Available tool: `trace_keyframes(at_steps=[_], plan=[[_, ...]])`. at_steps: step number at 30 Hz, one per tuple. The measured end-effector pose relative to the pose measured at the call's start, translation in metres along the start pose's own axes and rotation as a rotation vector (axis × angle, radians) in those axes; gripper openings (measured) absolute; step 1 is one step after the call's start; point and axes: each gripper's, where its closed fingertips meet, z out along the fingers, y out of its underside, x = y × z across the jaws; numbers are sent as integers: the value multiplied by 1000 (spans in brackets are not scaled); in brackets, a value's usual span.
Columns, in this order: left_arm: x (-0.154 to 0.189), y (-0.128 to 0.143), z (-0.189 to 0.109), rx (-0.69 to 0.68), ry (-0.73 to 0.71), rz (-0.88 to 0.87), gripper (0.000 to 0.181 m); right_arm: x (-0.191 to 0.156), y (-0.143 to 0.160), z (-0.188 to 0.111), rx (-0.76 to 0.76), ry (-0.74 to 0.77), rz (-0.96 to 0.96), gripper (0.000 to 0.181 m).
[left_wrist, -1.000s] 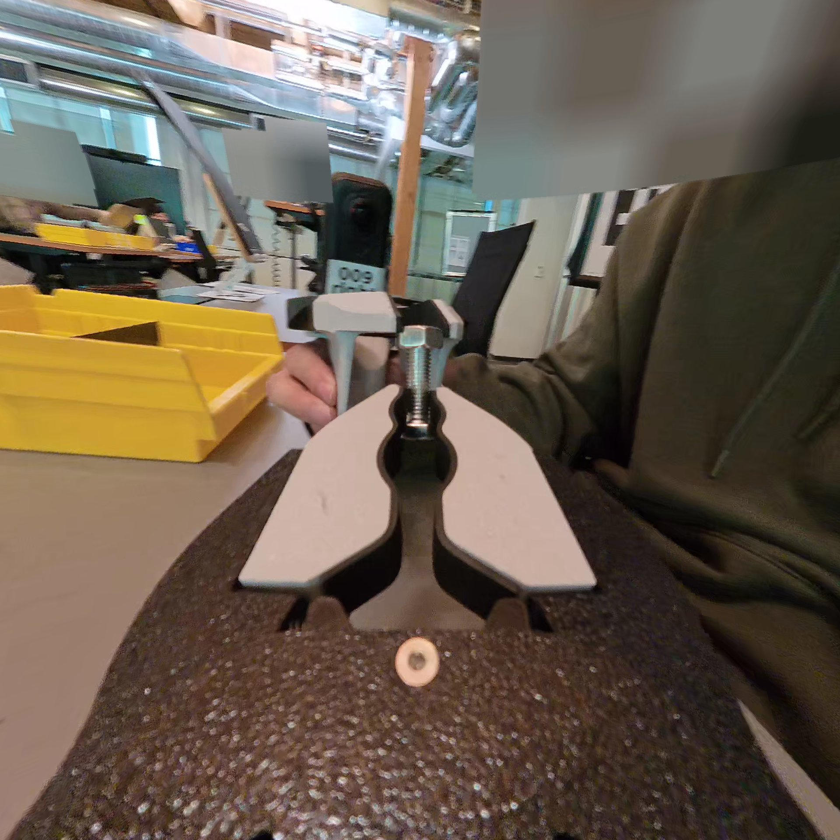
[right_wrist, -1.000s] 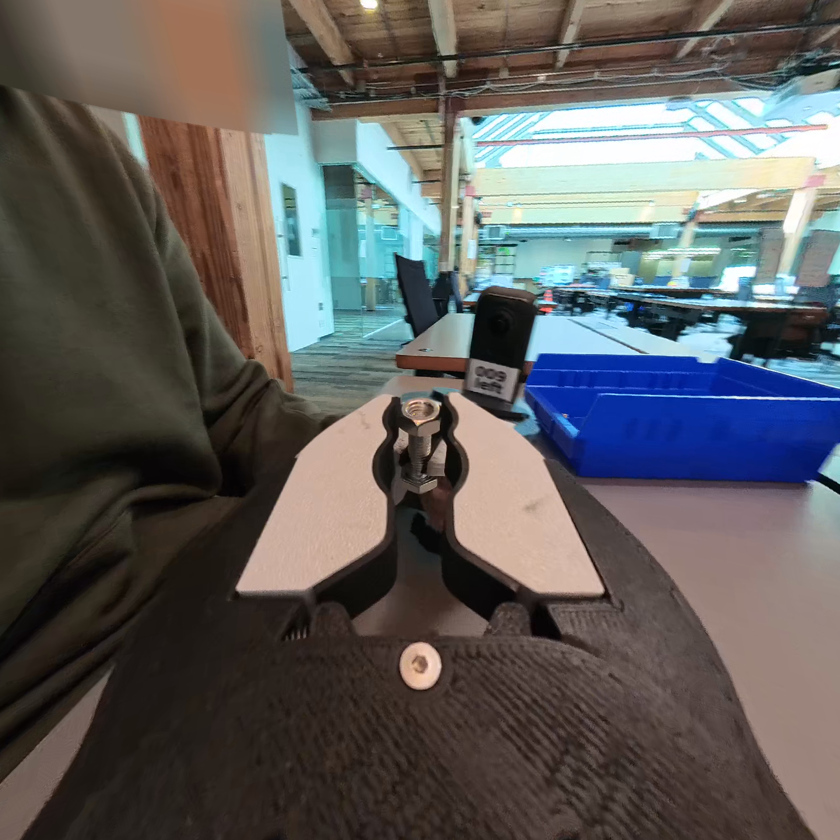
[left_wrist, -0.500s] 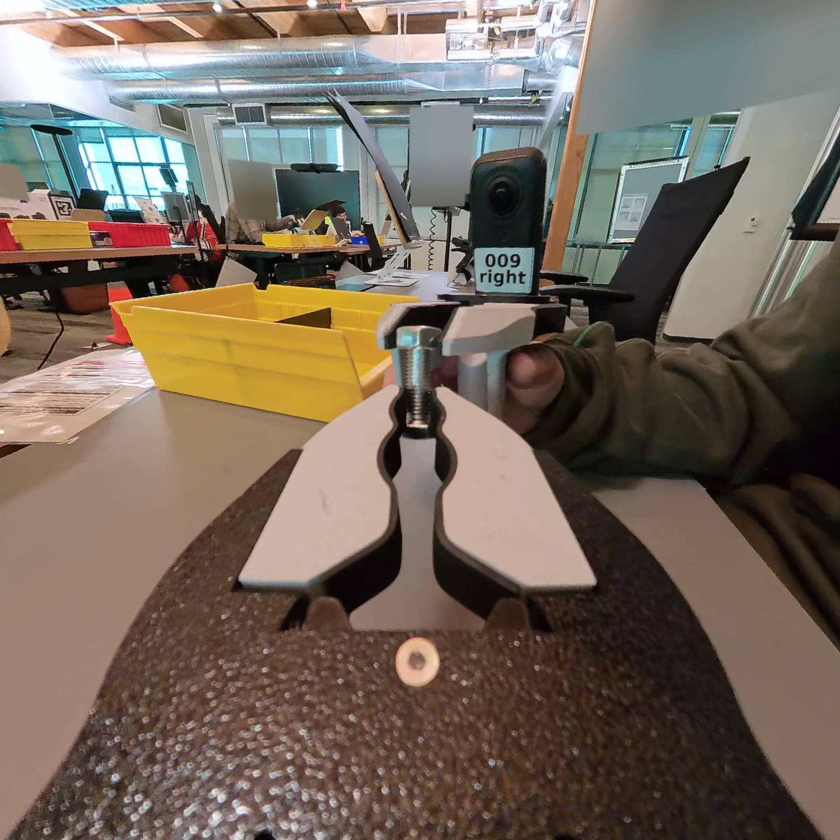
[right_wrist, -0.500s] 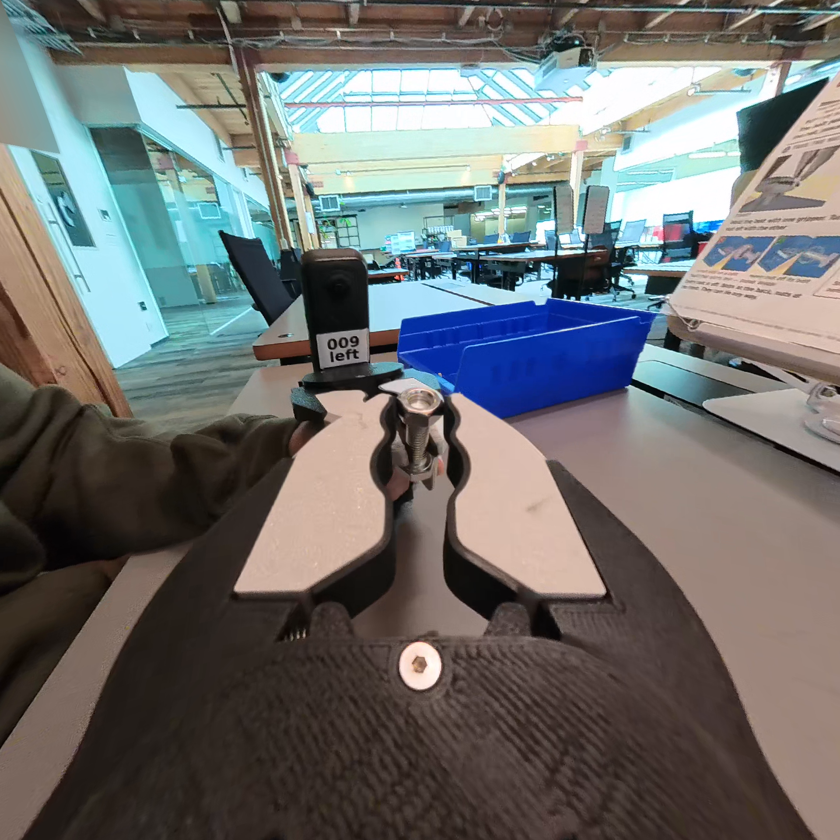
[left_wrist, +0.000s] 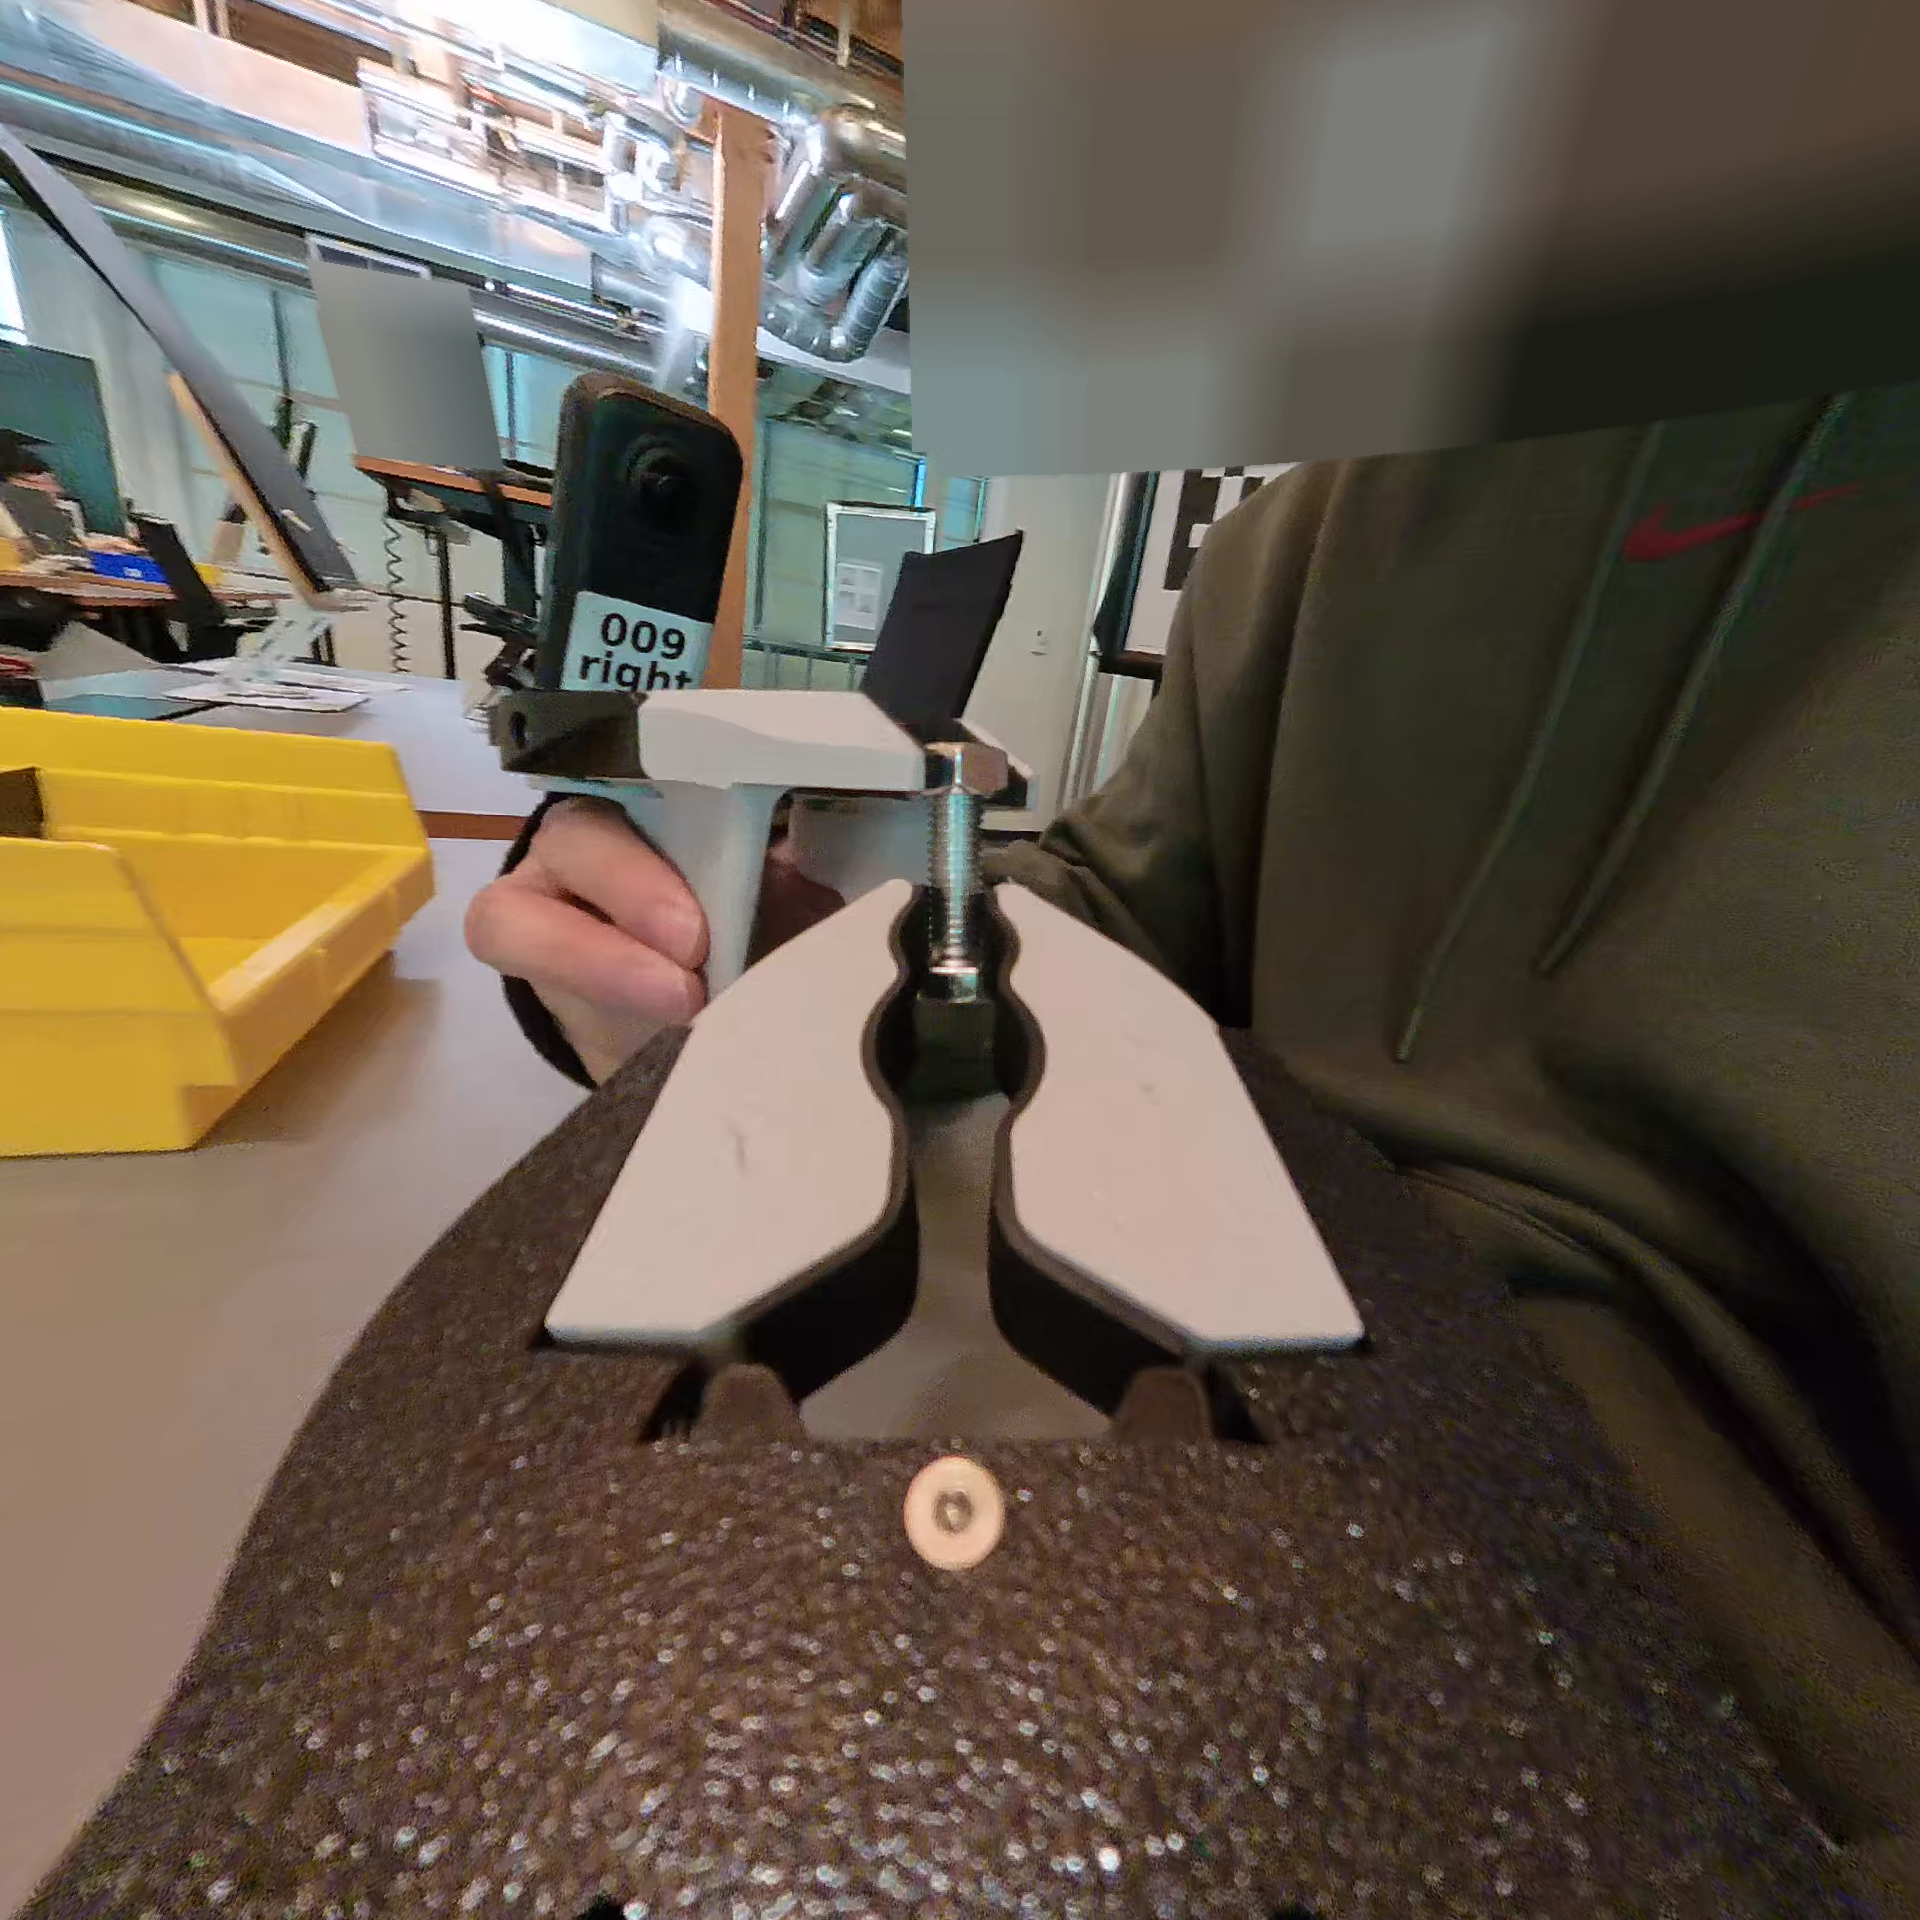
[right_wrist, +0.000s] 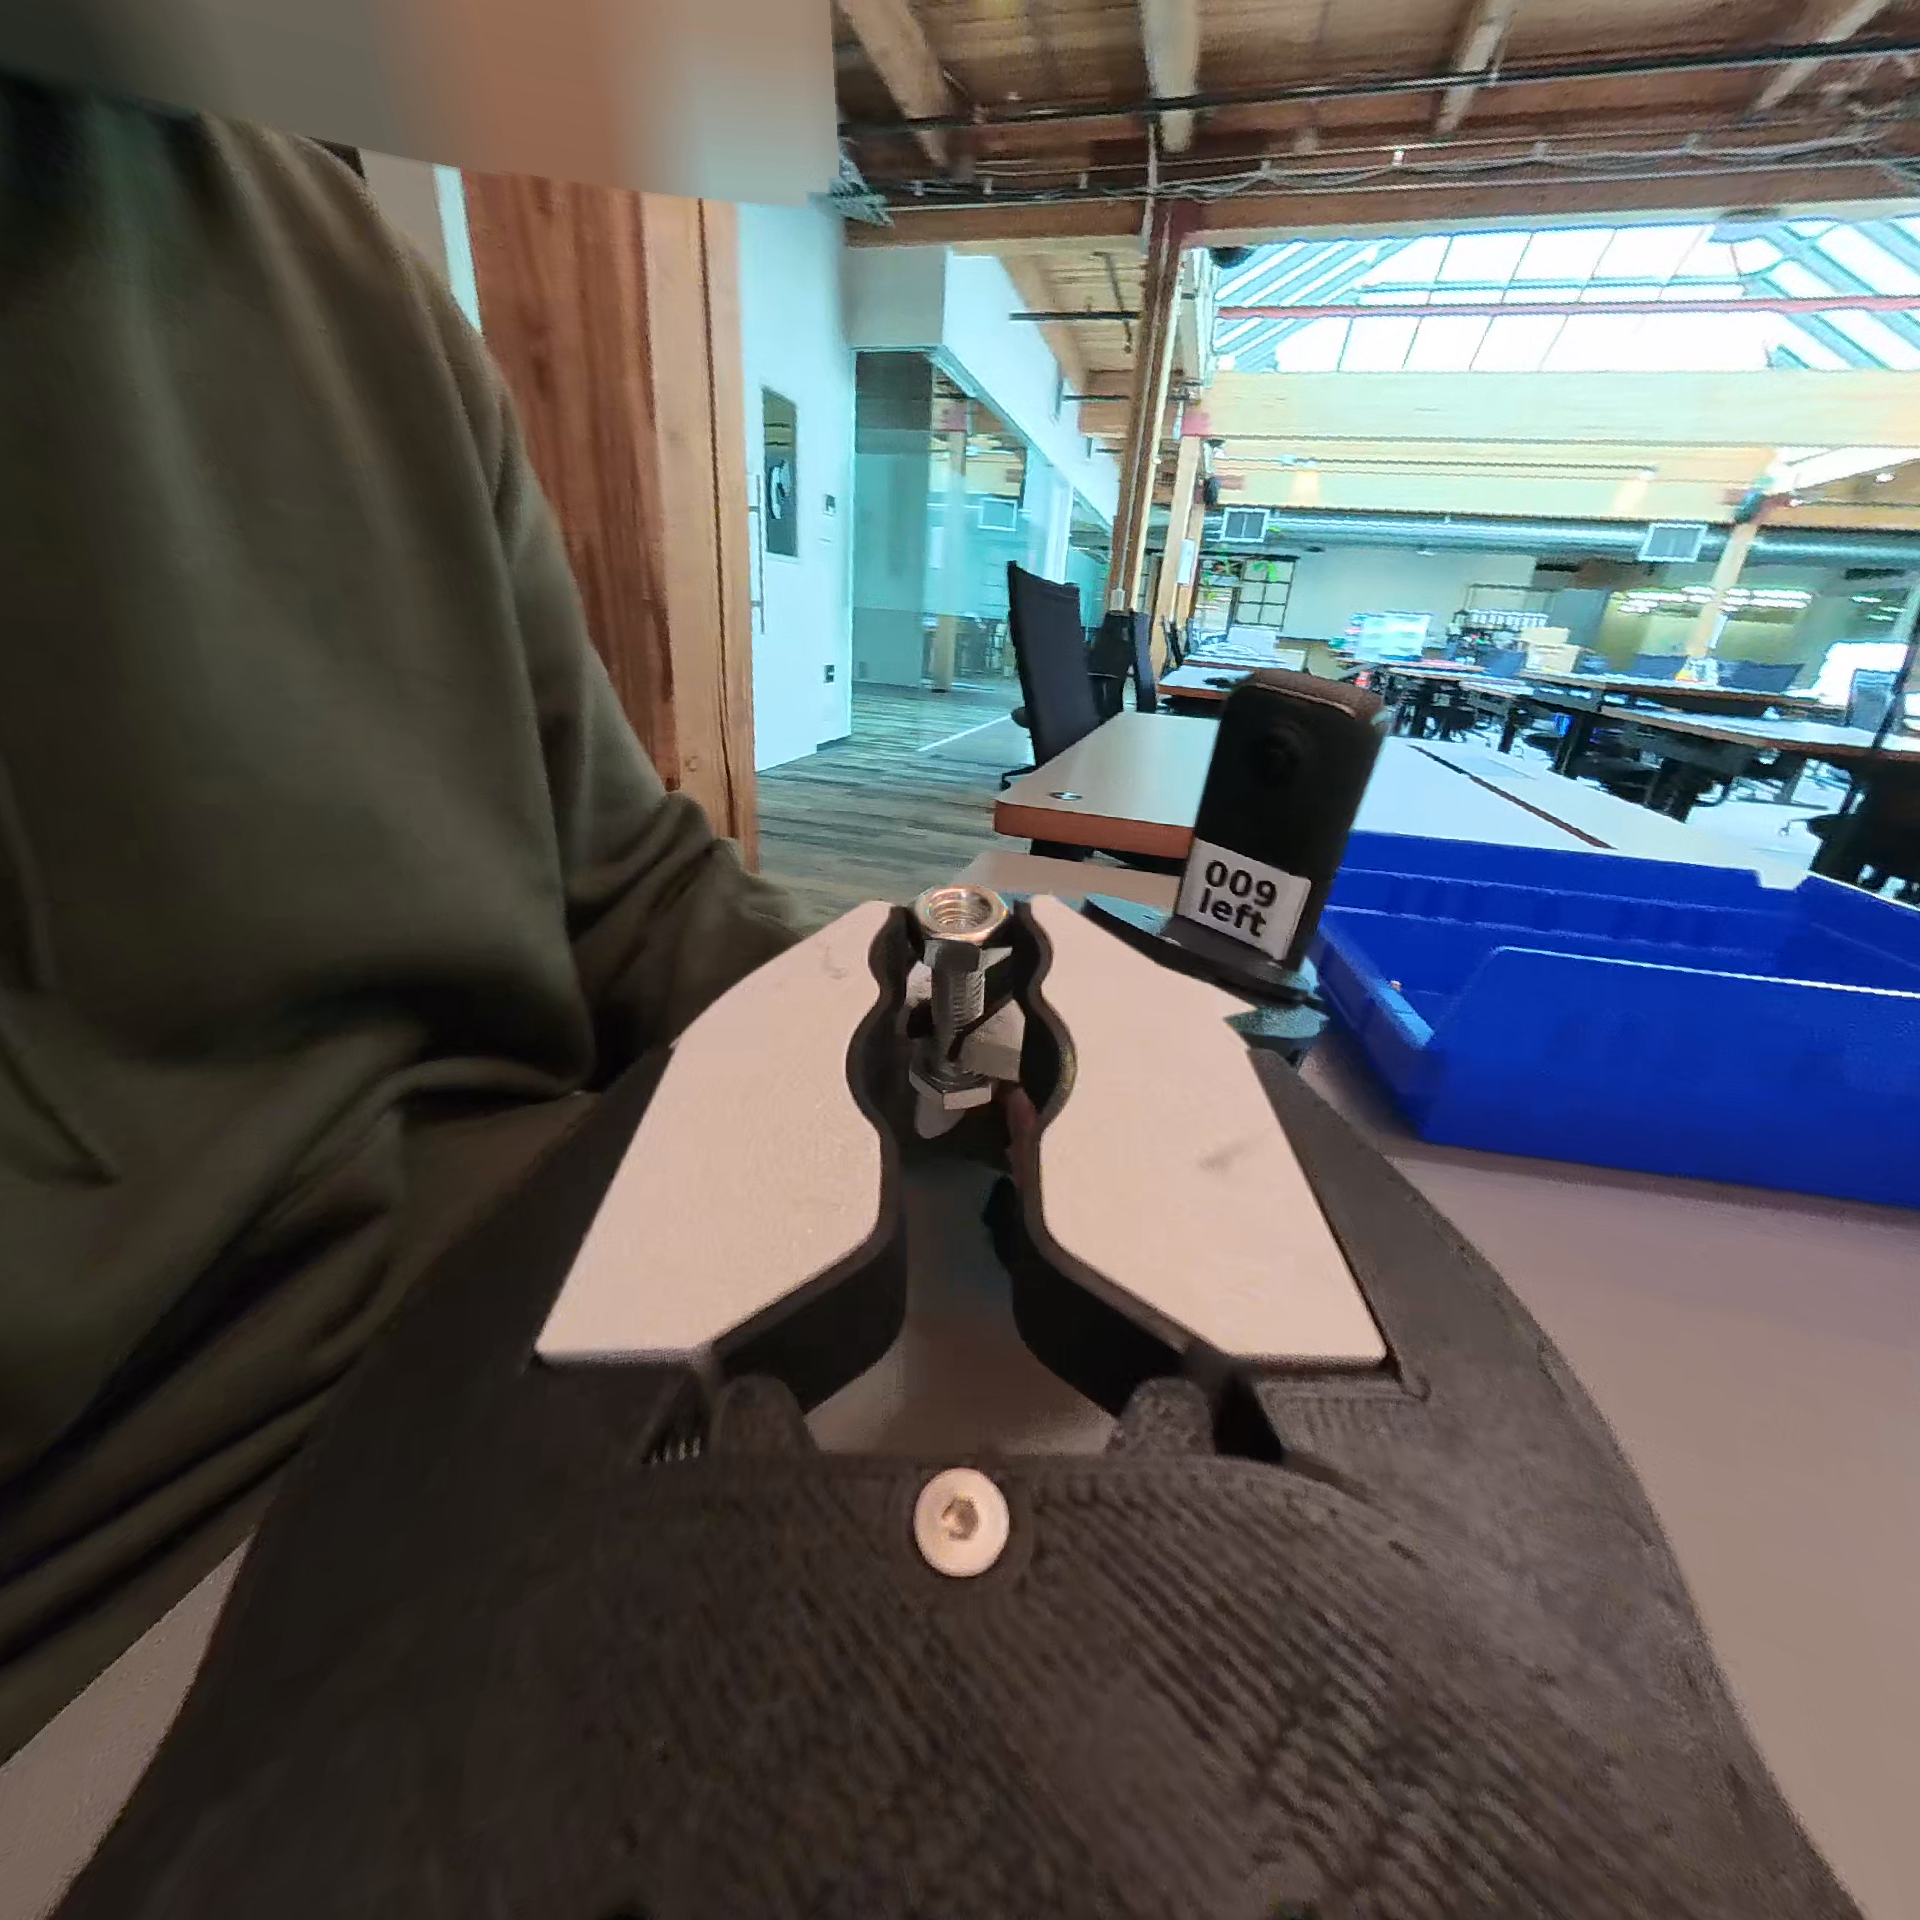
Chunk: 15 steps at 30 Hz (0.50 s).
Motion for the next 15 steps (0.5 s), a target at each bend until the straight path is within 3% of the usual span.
trace_keyframes(at_steps=[3,6,12,15], plan=[[1,2,1,-9,18,-22,9,-3,1,0,1,-21,-9,19],[-13,-1,-4,9,-86,-3,9,7,1,-2,20,53,20,19],[-61,-4,-29,-13,-476,150,9,57,9,-20,-11,391,46,44],[-84,-4,-47,-85,-707,261,9,72,8,-26,19,508,53,42]])
